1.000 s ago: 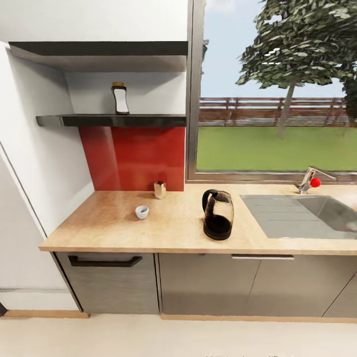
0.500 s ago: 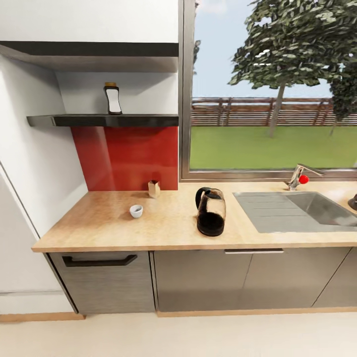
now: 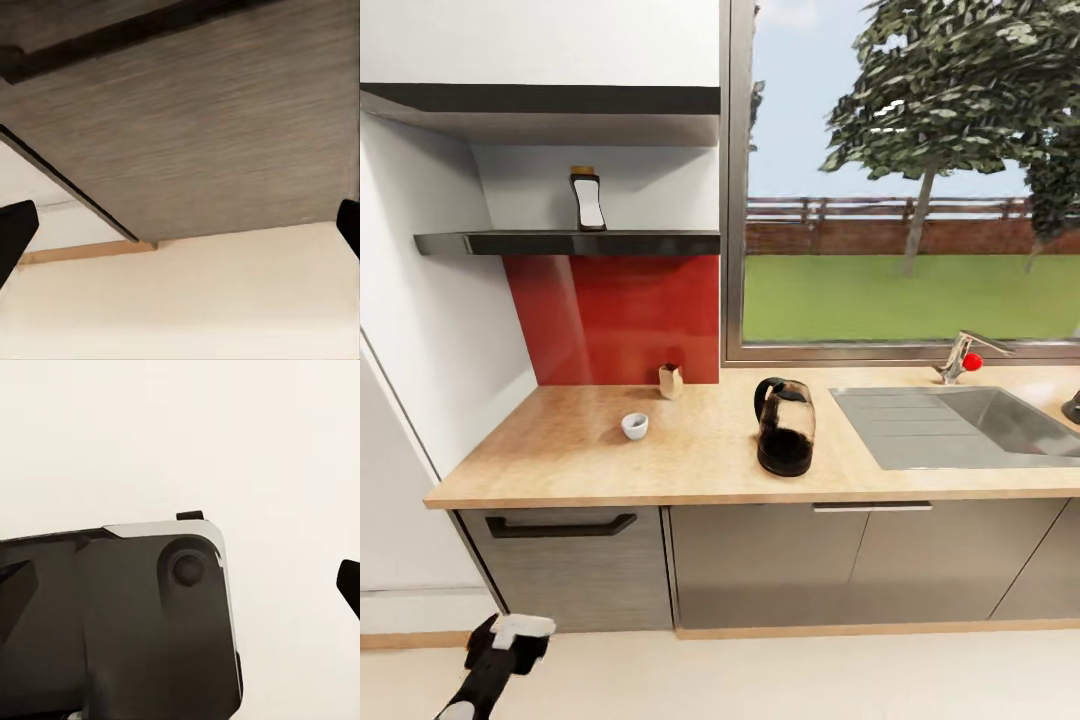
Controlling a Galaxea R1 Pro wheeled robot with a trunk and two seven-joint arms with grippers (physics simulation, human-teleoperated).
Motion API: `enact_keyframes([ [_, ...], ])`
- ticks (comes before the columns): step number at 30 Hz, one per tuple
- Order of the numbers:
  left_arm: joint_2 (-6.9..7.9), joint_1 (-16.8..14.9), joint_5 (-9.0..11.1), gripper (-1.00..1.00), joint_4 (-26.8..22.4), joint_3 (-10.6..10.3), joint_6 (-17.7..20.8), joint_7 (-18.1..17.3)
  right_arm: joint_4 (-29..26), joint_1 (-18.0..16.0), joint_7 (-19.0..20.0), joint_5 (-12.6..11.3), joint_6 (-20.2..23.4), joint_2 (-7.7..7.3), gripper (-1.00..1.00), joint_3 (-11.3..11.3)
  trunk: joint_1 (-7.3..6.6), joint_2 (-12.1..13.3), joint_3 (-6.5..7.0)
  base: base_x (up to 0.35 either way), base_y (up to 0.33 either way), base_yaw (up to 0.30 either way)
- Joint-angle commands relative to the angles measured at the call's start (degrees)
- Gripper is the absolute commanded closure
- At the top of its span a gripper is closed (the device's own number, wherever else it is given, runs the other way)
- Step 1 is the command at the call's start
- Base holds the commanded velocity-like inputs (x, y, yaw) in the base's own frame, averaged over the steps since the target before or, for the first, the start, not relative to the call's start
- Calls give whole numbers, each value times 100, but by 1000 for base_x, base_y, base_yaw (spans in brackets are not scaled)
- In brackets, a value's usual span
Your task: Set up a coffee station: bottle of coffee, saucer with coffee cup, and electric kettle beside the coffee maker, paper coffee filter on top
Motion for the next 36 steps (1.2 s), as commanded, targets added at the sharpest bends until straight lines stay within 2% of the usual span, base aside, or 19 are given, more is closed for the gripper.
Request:
enact_keyframes([
  [1, -13, -66, -37, -100, -7, -1, -38, -43, -8, 1, -1, -8, -11, 4, -100, -27, 3, -13, -14, 0, 0, 0],
  [5, -105, -671, 162, -100, -50, -356, -37, -92, 0, 1, -15, -8, -6, 1, -100, -28, 3, -13, -14, 0, 0, 0],
  [7, -170, -988, 303, -100, -141, -469, -15, -318, 6, 1, -17, -8, -5, 0, -100, -26, 3, -13, -14, 0, 0, 0],
  [11, -202, -1259, 502, -100, -450, -510, 23, -793, 9, 1, -18, -8, -3, -2, -100, -21, 3, -13, -14, 0, 0, 0],
  [14, -244, -1402, 801, -100, -834, -522, 71, -1180, 15, 1, -18, -8, -6, -1, -100, -20, 3, -13, -14, 0, 0, 0],
  [16, -301, -1468, 1024, -100, -1227, -550, 278, -1429, 17, 1, -18, -8, -8, -1, -100, -19, 3, -13, -14, 0, 0, 0],
  [17, -312, -1479, 1066, -100, -1337, -571, 366, -1486, 18, 1, -18, -8, -9, -1, -100, -19, 3, -13, -14, 0, 0, 0],
  [19, -334, -1499, 1162, -100, -1684, -696, 685, -1643, 18, 1, -18, -8, -5, 0, -100, -19, 3, -13, -14, 0, 0, 0],
  [23, -351, -1512, 1407, -100, -2365, -1165, 1342, -1846, 19, 1, -18, -8, -4, 0, -100, -19, 3, -13, -14, 0, 0, 0],
  [25, -350, -1516, 1702, -100, -2813, -1552, 1753, -1887, 19, 1, -18, -8, -4, -2, -100, -19, 3, -13, -14, 0, 0, 0],
  [26, -350, -1517, 1788, -100, -2926, -1652, 1868, -1890, 19, 1, -18, -8, -3, -2, -100, -19, 3, -13, -14, 0, 0, 0],
  [28, -337, -1538, 2117, -100, -3405, -2037, 2405, -1892, 19, 1, -18, -8, -8, -2, -100, -19, 3, -13, -14, 0, 0, 0],
  [29, -333, -1557, 2185, -100, -3521, -2125, 2558, -1891, 19, 1, -18, -8, -8, 0, -100, -19, 3, -13, -14, 0, 0, 0],
  [30, -322, -1624, 2298, -100, -3733, -2279, 2872, -1889, 19, 1, -18, -8, -9, -2, -100, -19, 3, -13, -14, 0, 0, 0],
  [33, -309, -1883, 2423, -100, -4038, -2479, 3473, -1888, 19, 1, -18, -8, -10, -2, -100, -19, 3, -13, -14, 0, 0, 0],
  [36, -313, -2376, 2482, -100, -4199, -2583, 4018, -1892, 19, 1, -19, -8, -11, -3, -100, -23, 3, -13, -14, 0, 0, 0],
])
